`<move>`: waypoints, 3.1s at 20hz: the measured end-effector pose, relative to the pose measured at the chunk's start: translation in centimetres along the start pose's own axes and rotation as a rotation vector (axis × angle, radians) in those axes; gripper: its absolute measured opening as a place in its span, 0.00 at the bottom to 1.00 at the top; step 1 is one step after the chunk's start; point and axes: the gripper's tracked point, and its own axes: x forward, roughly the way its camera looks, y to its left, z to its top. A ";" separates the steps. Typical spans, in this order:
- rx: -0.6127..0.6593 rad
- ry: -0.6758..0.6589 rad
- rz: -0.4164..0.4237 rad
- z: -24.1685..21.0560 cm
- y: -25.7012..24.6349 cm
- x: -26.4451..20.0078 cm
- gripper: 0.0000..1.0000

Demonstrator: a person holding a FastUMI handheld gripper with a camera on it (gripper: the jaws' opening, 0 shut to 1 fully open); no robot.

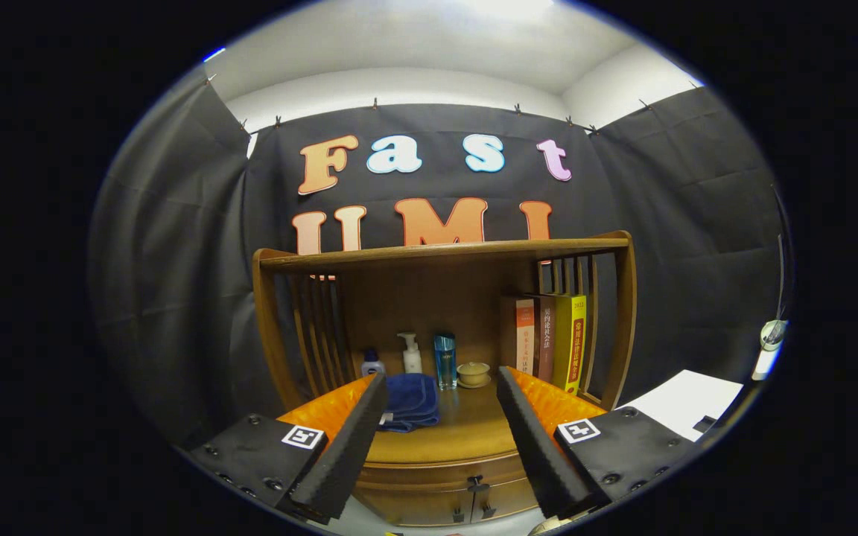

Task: Pull open the drawer, take out the items inside it, and place them on the countertop above the cabinet.

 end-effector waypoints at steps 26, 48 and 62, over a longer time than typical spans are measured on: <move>-0.070 0.061 0.038 -17.6 -2.9 1.8 0.98; -0.069 0.384 -0.022 -37.9 -7.9 3.8 0.72; -0.077 0.411 -0.022 -38.4 -8.0 3.6 0.47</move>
